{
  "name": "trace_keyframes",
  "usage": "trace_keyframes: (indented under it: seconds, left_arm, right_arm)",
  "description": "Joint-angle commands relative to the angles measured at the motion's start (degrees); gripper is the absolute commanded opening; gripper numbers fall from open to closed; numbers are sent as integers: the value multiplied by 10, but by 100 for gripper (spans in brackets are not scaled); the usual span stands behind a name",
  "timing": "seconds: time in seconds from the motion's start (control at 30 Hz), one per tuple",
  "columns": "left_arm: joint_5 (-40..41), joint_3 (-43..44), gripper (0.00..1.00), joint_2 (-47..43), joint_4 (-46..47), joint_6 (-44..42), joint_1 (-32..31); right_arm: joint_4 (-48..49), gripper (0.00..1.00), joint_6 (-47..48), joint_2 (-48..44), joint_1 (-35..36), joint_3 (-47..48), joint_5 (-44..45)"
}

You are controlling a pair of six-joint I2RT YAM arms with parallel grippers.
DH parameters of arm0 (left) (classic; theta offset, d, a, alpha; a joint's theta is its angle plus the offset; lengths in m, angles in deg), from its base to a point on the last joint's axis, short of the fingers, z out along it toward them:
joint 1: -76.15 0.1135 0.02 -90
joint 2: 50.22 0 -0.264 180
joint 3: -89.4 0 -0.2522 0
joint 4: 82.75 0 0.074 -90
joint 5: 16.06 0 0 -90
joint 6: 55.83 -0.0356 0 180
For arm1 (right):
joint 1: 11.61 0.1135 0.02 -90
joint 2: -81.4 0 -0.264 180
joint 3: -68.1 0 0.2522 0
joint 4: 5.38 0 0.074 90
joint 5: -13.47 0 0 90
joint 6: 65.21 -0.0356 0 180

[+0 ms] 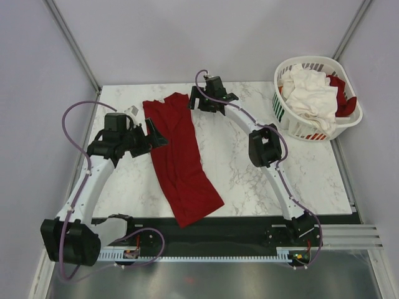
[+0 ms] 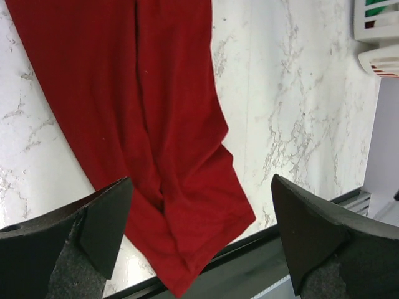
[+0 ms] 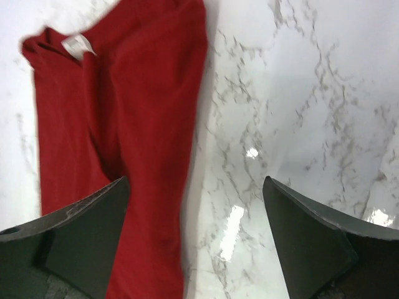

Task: Fold and stack the t-shirts
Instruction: Fold the tshirt

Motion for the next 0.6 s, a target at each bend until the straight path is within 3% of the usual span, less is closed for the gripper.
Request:
trace_keyframes:
  seconds: [0.0, 0.23, 0.4, 0.47, 0.57]
  left_arm:
    - [10, 0, 100, -60, -22, -30, -7]
    - [14, -10, 100, -115, -79, -43, -7]
    - [18, -34, 100, -145, -126, -52, -7]
    - [21, -47, 100, -160, -135, -51, -8]
    - [27, -64, 100, -160, -135, -46, -7]
  right_arm:
    - [62, 96, -45, 7, 6, 29, -14]
    - [112, 93, -96, 41, 11, 26, -26]
    - [131, 82, -128, 85, 15, 53, -27]
    - [146, 72, -143, 98, 22, 51, -28]
    - [173, 47, -171, 107, 24, 46, -17]
